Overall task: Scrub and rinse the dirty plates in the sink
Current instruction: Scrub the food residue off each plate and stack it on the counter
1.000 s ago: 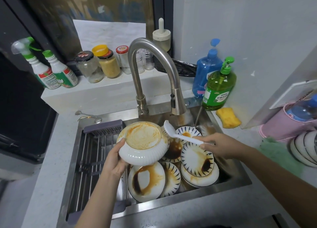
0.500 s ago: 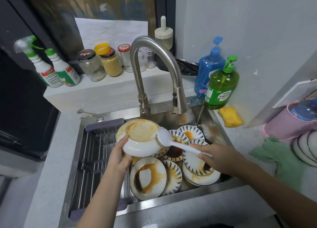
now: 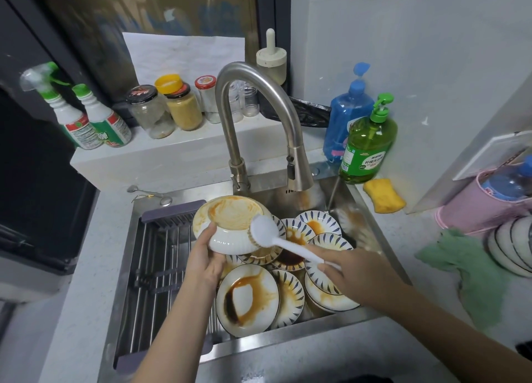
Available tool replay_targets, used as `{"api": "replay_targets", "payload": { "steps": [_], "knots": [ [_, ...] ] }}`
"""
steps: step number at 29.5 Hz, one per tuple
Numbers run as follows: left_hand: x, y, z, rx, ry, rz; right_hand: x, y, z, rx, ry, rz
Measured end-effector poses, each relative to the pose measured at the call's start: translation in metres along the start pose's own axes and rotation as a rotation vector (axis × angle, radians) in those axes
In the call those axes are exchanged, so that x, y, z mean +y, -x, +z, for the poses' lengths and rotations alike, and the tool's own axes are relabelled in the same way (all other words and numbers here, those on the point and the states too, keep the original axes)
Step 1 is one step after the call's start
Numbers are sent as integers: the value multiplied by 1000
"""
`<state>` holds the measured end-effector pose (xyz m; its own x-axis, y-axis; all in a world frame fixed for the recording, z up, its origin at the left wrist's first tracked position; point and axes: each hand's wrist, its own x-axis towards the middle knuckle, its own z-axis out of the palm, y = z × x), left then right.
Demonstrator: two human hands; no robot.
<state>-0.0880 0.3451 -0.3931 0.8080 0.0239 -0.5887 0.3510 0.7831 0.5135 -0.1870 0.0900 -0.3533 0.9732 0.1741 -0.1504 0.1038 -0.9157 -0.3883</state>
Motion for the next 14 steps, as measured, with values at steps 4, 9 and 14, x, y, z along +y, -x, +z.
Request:
{"api": "replay_targets", "payload": {
  "steps": [4, 9, 14],
  "knots": [
    [0, 1, -1, 23, 62, -9, 9, -6, -1, 22, 1, 83],
    [7, -4, -5, 70, 137, -37, 2, 0, 5, 18, -56, 84],
    [5, 0, -5, 86, 149, -55, 2, 3, 8, -7, -156, 71]
  ]
}}
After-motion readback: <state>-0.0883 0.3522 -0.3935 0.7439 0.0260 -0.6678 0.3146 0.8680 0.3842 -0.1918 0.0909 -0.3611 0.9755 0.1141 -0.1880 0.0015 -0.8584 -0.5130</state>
